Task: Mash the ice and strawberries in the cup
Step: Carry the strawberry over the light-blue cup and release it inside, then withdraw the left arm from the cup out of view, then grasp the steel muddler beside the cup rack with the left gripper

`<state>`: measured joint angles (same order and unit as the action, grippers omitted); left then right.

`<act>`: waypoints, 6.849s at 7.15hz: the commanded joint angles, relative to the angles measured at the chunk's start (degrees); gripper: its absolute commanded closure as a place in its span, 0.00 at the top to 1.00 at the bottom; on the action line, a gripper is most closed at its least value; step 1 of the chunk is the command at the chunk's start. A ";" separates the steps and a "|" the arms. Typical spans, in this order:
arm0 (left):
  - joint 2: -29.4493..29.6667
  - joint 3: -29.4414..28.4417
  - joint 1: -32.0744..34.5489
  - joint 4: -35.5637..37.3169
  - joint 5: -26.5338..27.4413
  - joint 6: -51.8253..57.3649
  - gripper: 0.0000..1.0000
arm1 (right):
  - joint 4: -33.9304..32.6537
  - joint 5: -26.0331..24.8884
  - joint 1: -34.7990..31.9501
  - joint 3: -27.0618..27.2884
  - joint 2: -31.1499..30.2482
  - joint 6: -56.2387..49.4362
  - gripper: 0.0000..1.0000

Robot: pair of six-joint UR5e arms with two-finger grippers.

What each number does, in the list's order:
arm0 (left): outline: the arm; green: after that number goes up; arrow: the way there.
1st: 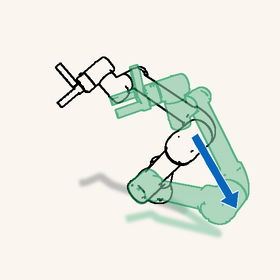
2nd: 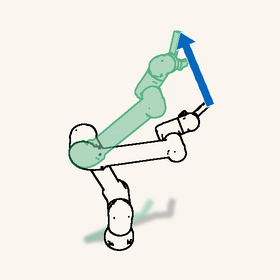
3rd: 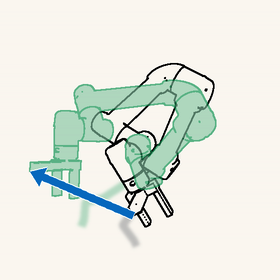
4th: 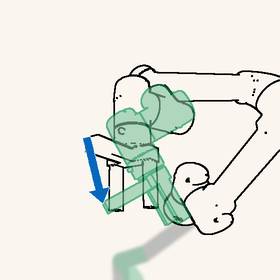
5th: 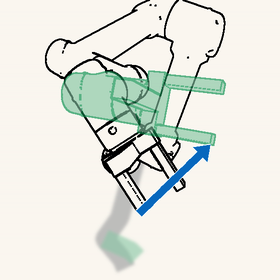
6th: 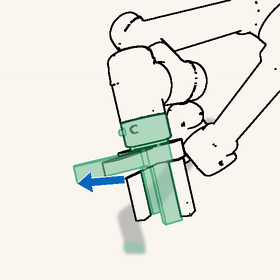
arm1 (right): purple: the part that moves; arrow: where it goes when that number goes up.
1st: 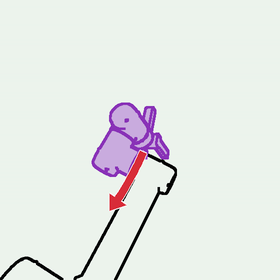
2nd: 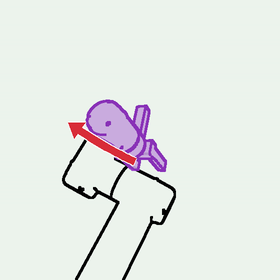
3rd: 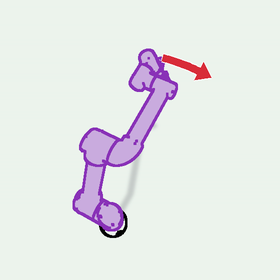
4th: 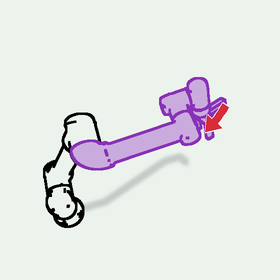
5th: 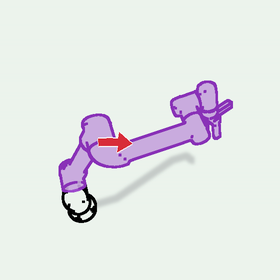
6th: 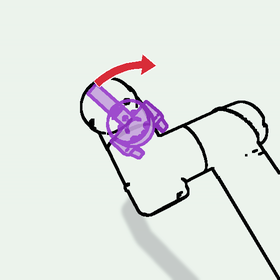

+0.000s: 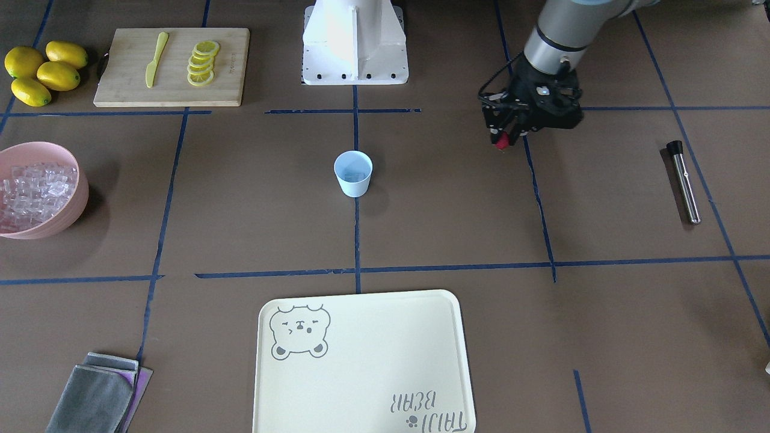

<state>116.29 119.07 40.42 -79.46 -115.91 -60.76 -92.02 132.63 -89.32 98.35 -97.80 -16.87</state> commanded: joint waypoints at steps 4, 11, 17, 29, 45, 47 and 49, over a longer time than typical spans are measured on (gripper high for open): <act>25.62 -21.21 -15.44 2.74 14.56 -19.03 0.00 | 0.00 0.00 -0.07 0.00 -0.02 0.00 0.99; 26.36 -23.09 -15.46 1.06 14.66 -19.66 0.71 | 0.00 0.00 -0.07 0.00 -0.02 0.09 0.99; -0.75 -7.54 6.10 0.80 1.07 18.04 1.00 | 0.00 0.00 -0.07 -0.52 -0.02 0.09 0.99; -29.73 -35.65 28.01 -50.17 -13.64 31.42 1.00 | 0.70 0.09 0.02 -0.88 -0.11 0.00 0.99; -25.85 -33.15 26.46 -50.17 -13.46 32.19 0.00 | 0.70 0.09 -0.07 -0.26 -0.11 0.17 0.99; -21.05 -25.14 27.17 -53.66 -13.55 36.11 0.00 | 0.70 0.09 -0.07 -0.26 -0.11 0.17 0.99; -10.35 -24.42 26.65 -57.64 -14.25 35.28 0.05 | 0.70 0.09 -0.07 -0.70 -0.11 0.17 0.99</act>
<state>99.57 93.73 67.32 -135.10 -129.71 -25.04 -91.32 132.72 -89.39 97.87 -97.91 -16.70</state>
